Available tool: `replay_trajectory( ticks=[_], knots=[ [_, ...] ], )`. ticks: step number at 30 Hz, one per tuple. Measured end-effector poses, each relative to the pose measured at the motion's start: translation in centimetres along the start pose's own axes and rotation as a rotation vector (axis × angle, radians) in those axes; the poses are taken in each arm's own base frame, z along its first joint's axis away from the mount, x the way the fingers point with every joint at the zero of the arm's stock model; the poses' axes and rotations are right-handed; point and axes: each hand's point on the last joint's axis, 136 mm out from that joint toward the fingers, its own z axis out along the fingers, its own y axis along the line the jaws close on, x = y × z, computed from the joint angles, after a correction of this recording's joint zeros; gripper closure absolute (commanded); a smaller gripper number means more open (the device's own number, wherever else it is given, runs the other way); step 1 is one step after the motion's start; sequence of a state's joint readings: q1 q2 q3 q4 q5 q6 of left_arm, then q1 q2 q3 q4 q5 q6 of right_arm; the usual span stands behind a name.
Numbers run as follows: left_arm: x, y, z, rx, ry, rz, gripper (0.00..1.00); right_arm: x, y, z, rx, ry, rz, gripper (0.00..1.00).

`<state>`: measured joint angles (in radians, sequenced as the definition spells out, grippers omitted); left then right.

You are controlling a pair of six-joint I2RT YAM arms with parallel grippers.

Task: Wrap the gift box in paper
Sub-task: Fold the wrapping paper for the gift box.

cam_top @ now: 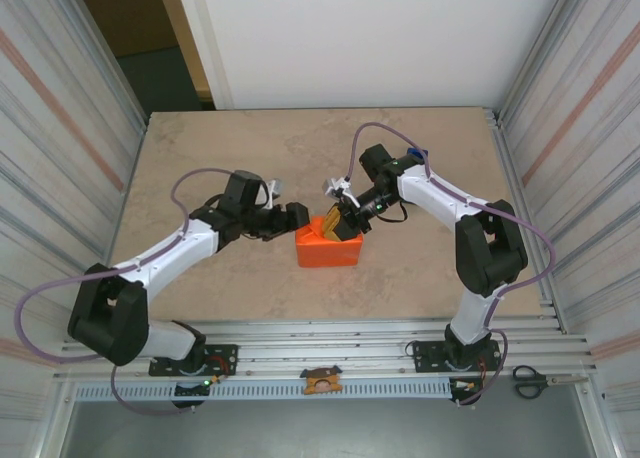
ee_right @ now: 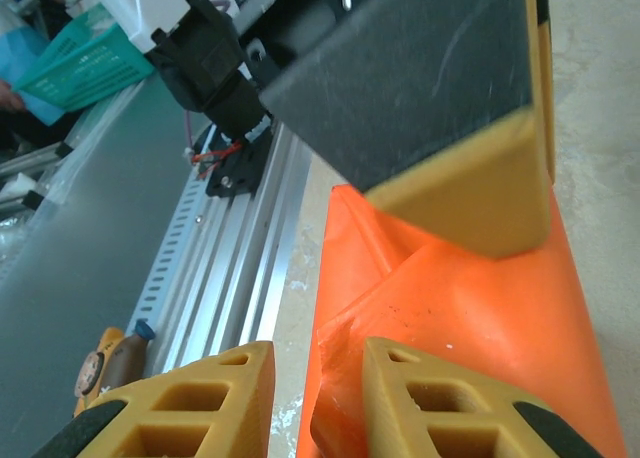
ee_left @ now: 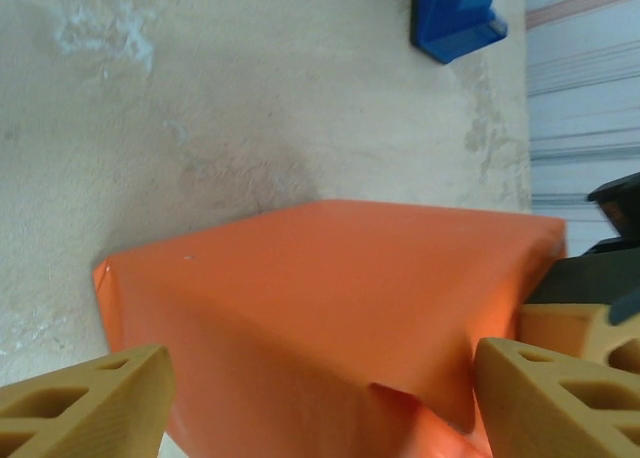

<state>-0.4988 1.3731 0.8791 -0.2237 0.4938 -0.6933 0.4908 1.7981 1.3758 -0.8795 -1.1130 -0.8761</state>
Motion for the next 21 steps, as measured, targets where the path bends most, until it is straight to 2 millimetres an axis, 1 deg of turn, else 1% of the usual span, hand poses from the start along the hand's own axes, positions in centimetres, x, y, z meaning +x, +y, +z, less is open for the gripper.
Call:
replay_trajectory(
  ticks=[4, 6, 8, 9, 10, 11, 12, 14, 15, 18, 21],
  knots=[
    [0.5, -0.1, 0.3, -0.006, 0.015, 0.012, 0.29, -0.2, -0.6, -0.1, 0.031, 0.007, 0.001, 0.64],
    [0.6, -0.2, 0.4, -0.005, 0.016, 0.021, 0.30, -0.4, -0.8, -0.2, 0.054, 0.009, 0.007, 0.57],
    [0.6, -0.3, 0.4, -0.006, 0.013, 0.030, 0.31, -0.9, -0.9, -0.5, 0.088, 0.000, 0.005, 0.54],
    [0.6, -0.3, 0.5, -0.005, 0.011, 0.035, 0.31, -1.1, -1.1, -0.7, 0.120, -0.002, 0.009, 0.49],
    [0.6, -0.4, 0.5, -0.004, 0.011, 0.039, 0.32, -1.5, -1.2, -1.0, 0.159, -0.005, 0.012, 0.47],
    [0.6, -0.4, 0.5, -0.002, 0.009, 0.044, 0.32, -1.9, -1.3, -1.4, 0.197, -0.012, 0.009, 0.46],
    [0.5, -0.4, 0.6, 0.000, 0.007, 0.047, 0.33, -2.6, -1.5, -2.0, 0.248, -0.024, 0.006, 0.44],
    [0.4, -0.4, 0.7, 0.004, 0.003, 0.054, 0.33, -3.7, -1.6, -3.3, 0.351, -0.058, 0.002, 0.30],
    [0.4, -0.5, 0.7, 0.007, -0.001, 0.060, 0.33, -4.1, -1.8, -4.3, 0.426, -0.082, 0.031, 0.25],
    [0.4, -0.6, 0.8, 0.011, -0.002, 0.068, 0.33, -4.7, -2.5, -7.0, 0.612, -0.135, 0.131, 0.21],
    [0.5, -0.6, 0.9, 0.014, -0.002, 0.076, 0.33, -4.1, -4.0, -8.6, 0.734, -0.167, 0.318, 0.17]
  ],
)
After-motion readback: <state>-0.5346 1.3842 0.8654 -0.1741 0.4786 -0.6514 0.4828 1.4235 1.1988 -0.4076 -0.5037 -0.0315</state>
